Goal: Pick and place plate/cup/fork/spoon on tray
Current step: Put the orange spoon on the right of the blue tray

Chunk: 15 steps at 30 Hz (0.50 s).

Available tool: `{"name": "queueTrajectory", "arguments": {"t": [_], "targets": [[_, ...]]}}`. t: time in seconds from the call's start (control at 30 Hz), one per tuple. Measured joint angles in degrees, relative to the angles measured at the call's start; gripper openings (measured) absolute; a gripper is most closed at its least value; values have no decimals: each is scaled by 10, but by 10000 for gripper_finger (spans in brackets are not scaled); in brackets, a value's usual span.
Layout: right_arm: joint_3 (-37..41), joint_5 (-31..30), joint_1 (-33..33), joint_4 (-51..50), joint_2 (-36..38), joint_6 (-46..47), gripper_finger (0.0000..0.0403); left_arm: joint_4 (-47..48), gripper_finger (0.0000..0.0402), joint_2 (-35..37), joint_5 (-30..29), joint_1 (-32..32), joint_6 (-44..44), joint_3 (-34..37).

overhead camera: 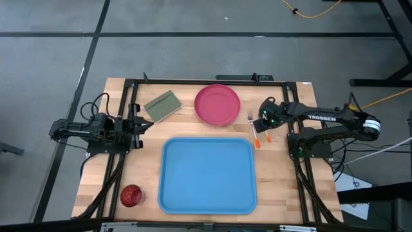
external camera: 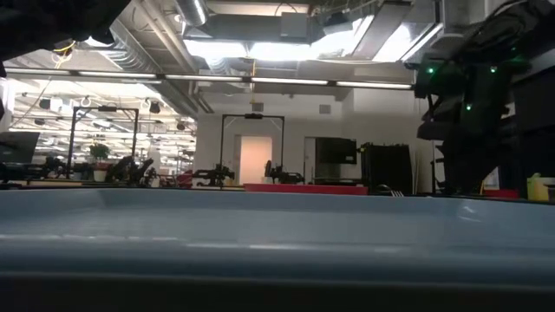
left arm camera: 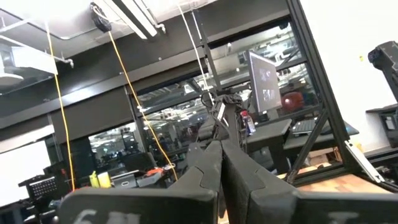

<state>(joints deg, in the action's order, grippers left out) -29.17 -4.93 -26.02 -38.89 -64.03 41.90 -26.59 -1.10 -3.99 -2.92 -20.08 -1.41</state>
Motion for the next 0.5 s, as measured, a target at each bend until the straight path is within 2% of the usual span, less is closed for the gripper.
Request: {"name": "queueTrajectory", "arguments": {"t": [0.3,0.5], "targets": [[37,-15,0,30,0,15,145,0,0,0,0,0,0,0],[60,-16,0,84,-5,14,145,0,0,0,0,0,0,0]]}}
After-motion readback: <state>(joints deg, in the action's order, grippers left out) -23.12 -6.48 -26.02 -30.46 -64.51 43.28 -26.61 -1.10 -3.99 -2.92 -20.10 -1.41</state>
